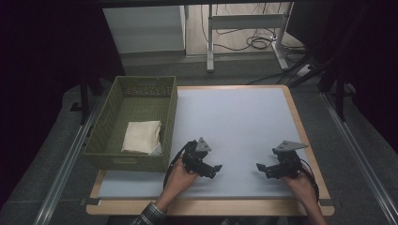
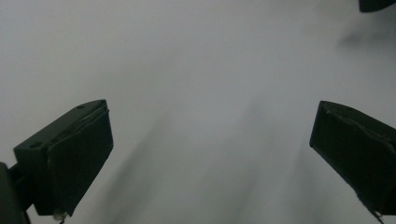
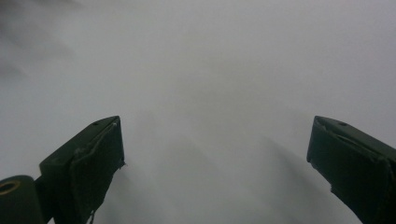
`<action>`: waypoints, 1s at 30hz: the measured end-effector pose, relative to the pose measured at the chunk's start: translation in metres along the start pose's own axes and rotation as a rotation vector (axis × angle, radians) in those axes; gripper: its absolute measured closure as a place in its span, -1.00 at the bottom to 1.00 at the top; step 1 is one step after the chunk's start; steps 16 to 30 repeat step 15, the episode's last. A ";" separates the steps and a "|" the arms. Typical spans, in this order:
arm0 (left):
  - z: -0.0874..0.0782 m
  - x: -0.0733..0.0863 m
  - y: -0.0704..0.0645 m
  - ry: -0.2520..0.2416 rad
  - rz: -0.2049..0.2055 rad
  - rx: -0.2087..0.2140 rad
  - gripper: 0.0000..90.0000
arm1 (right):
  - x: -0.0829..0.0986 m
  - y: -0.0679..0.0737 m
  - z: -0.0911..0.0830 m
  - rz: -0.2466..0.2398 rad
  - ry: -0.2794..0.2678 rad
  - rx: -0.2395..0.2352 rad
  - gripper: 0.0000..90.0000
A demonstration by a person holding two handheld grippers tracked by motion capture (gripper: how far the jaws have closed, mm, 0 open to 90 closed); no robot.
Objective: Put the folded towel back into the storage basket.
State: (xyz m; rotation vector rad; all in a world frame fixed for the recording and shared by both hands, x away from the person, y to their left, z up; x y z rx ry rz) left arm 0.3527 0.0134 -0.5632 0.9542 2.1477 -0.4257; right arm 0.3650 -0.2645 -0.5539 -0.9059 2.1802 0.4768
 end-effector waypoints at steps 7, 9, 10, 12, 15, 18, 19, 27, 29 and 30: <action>0.006 0.016 0.000 0.059 0.008 -0.029 -0.99 | 0.008 0.002 0.008 -0.034 0.049 0.033 -0.91; 0.007 0.016 0.001 0.062 0.004 -0.025 -0.99 | 0.008 0.003 0.008 -0.044 0.055 0.040 -0.91; 0.007 0.017 0.001 0.062 0.004 -0.025 -1.00 | 0.008 0.002 0.008 -0.041 0.052 0.037 -0.91; 0.007 0.017 0.000 0.062 0.005 -0.027 -1.00 | 0.009 0.002 0.008 -0.038 0.053 0.036 -0.91; 0.007 0.017 0.000 0.061 0.004 -0.026 -1.00 | 0.009 0.002 0.009 -0.039 0.051 0.036 -0.91; 0.007 0.017 0.000 0.061 0.004 -0.026 -1.00 | 0.009 0.002 0.009 -0.039 0.051 0.036 -0.91; 0.007 0.017 0.000 0.061 0.004 -0.026 -1.00 | 0.009 0.002 0.009 -0.039 0.051 0.036 -0.91; 0.007 0.017 0.000 0.061 0.004 -0.026 -1.00 | 0.009 0.002 0.009 -0.039 0.051 0.036 -0.91; 0.007 0.017 0.000 0.061 0.004 -0.026 -1.00 | 0.009 0.002 0.009 -0.039 0.051 0.036 -0.91; 0.007 0.017 0.000 0.061 0.004 -0.026 -1.00 | 0.009 0.002 0.009 -0.039 0.051 0.036 -0.91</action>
Point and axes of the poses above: each handheld gripper's, and its own axes: z roughly forward along the jaws, x roughly out of its underside, y roughly to its left, the point moved 5 cm from there along z, roughly forward along the jaws, and after that the axes turned 4 degrees about -x, right-handed, at the moved point
